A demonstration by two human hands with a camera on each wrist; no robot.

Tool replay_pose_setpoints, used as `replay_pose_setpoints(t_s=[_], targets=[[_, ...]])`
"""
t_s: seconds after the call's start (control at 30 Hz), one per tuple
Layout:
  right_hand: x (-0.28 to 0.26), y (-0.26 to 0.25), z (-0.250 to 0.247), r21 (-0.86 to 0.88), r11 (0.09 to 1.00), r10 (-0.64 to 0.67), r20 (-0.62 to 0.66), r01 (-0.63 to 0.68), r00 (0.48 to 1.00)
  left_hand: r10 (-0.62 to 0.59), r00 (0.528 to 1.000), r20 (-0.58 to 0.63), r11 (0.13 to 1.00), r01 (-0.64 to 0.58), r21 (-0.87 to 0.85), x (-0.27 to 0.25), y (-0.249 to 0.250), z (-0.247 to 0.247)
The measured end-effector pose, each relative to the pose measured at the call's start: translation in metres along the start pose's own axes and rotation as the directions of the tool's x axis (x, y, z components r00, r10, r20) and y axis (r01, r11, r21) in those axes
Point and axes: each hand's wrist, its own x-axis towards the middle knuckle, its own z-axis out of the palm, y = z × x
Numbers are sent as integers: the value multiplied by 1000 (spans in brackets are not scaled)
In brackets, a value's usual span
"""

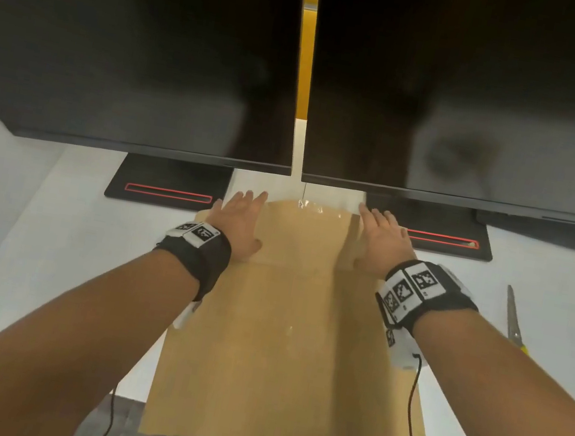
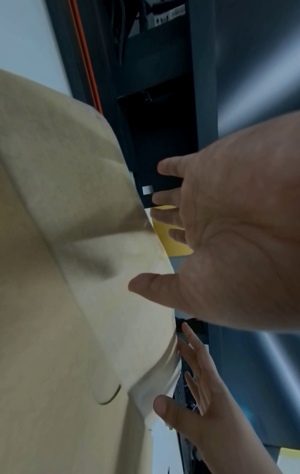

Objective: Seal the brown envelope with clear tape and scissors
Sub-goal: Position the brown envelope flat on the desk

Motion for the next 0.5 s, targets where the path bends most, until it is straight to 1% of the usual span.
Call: replay_pose_setpoints(t_s=[0.07,0.13,0.23,0.33,0.5], targets=[[2,1,-2,8,1000,6,-7,-6,1000,17,1000,13,1000,-17,-23,2,-4,-1],[0,3,-2,13,1000,5,-50,-4,999,36,999,-6,999,-36,-16,2,-6,0],[-6,4,-4,12,999,-31,-149,33,988,69,993,-97,997,-65,45,0,-7,-2],[-17,4,-6,-30,996,-84,-237,79,968,126,973,-196,991,-116,62,-6,-6,-6],[-44,11,-3,-43,985,-169,-360,165,917,189,947,-261,982,-181,56,-32,-3,-5]])
